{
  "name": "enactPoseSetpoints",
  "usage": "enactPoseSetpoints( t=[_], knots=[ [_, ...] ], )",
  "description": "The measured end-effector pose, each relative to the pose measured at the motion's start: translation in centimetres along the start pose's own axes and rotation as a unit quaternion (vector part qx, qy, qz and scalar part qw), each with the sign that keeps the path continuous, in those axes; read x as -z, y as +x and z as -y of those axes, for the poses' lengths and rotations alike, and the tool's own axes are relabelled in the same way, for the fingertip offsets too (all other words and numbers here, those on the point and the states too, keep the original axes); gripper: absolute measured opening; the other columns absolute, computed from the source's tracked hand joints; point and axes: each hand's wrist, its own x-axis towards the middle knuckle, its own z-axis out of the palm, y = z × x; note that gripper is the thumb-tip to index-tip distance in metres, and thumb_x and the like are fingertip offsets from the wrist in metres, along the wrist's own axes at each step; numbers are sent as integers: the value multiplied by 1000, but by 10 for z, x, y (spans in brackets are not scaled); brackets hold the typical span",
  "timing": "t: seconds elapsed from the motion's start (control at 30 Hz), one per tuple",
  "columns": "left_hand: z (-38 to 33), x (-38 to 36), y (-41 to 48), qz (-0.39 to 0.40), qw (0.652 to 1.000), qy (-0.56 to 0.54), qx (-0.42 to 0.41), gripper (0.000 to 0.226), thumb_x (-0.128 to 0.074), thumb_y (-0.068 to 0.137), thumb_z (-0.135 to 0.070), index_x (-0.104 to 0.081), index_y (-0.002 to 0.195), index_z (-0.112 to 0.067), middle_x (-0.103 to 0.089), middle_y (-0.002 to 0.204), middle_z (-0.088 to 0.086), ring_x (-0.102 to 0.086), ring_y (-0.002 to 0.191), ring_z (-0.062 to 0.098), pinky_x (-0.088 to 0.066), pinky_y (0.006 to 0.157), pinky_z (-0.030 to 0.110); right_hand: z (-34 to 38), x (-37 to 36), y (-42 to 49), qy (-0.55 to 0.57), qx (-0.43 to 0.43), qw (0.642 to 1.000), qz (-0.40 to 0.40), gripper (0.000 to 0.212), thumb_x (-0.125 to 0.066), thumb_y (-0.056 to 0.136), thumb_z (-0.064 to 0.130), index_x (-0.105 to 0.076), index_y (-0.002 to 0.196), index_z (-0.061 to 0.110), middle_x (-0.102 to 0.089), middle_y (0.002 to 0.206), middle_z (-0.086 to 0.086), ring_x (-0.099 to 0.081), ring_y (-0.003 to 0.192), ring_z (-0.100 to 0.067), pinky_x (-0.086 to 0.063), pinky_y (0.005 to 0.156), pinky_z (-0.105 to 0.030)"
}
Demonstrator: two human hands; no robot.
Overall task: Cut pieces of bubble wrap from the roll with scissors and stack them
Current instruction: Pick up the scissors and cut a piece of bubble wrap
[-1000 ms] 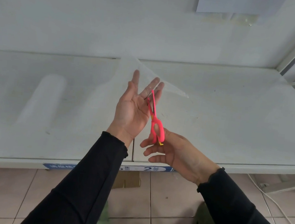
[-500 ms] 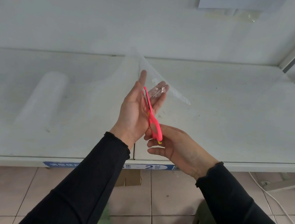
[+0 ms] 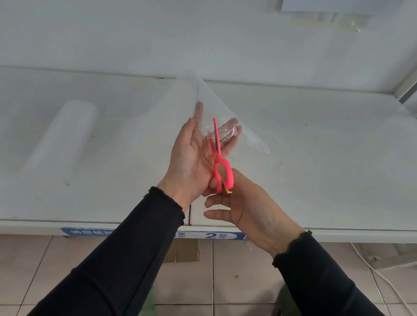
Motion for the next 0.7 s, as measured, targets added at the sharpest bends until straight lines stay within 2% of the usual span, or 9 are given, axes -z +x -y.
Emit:
enactPoseSetpoints(
  t=[0.2, 0.43, 0.6, 0.7],
  knots=[
    [1, -3, -2, 16, 1000, -14, 12, 44, -37, 106, -41, -46, 149, -38, -54, 139, 35, -52, 133, 46, -32, 120, 50, 2, -2, 2, 2, 31, 999, -19, 39, -54, 96, 45, -58, 84, 8, -58, 80, -10, -55, 71, -22, -57, 74, -41],
    [1, -2, -3, 27, 999, -8, 23, 45, -43, 104, -43, -44, 149, -43, -52, 142, 33, -51, 134, 46, -33, 119, 49, 3, -7, 0, -23, 36, 998, -43, 41, -58, 83, 49, -57, 83, 8, -56, 77, -9, -52, 69, -20, -57, 68, -37],
    [0, -6, -2, 12, 1000, 13, 11, 42, -54, 104, -34, -51, 146, -30, -55, 138, 34, -55, 131, 44, -38, 117, 47, 1, -9, -2, -23, 40, 998, -47, 39, -59, 85, 48, -57, 85, 9, -55, 82, -12, -51, 71, -20, -57, 69, -37],
    [0, -9, -4, 1, 1000, 7, 11, 29, -54, 104, -35, -66, 130, -27, -58, 135, 33, -57, 129, 42, -41, 115, 44, -3, -10, -1, -15, 47, 997, -66, 35, -59, 87, 44, -59, 86, 10, -55, 85, -11, -51, 76, -23, -58, 71, -38]
  ],
)
